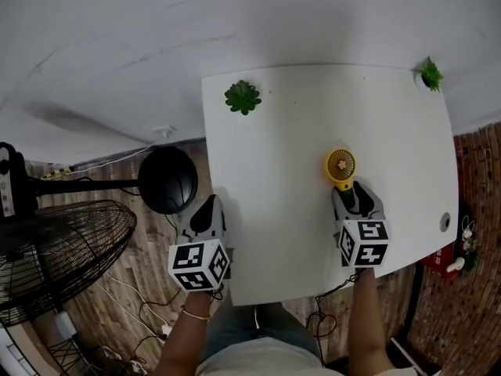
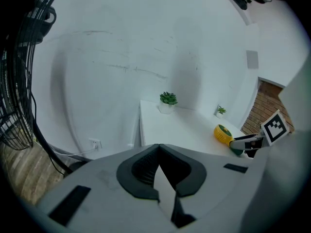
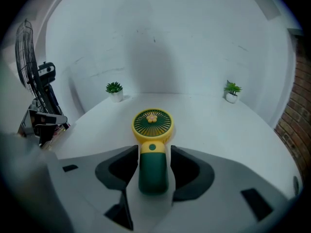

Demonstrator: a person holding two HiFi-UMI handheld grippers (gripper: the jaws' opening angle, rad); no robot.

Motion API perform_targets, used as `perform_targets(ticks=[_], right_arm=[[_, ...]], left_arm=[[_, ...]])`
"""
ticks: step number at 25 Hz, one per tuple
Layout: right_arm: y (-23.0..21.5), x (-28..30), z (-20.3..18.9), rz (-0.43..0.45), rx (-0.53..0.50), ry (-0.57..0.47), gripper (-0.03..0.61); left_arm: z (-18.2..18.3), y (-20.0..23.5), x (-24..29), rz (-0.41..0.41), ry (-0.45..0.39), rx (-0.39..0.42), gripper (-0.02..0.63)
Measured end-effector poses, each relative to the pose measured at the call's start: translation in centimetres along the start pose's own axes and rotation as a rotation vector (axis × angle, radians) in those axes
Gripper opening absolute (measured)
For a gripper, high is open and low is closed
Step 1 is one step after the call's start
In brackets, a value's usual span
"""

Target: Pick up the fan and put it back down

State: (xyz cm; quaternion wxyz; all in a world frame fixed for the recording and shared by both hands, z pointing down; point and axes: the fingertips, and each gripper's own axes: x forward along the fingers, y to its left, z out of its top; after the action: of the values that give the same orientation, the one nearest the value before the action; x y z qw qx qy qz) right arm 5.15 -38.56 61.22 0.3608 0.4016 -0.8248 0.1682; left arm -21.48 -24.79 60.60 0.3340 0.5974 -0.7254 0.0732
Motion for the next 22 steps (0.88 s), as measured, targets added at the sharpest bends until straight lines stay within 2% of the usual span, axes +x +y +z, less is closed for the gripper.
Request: perform_targets(ticks=[13,22], right_arm=[[0.2,1.3,-0.2,0.029,0.0,0.04,0.21],[0.1,1.4,-0.2,0.031,0.011,0.042,0.181]], left_arm=[[0.5,0.3,0.5,0.007,-0.003,0.003,0.011],[0.5,0.0,0.6,0.001,-0.003,0.002,0.011]])
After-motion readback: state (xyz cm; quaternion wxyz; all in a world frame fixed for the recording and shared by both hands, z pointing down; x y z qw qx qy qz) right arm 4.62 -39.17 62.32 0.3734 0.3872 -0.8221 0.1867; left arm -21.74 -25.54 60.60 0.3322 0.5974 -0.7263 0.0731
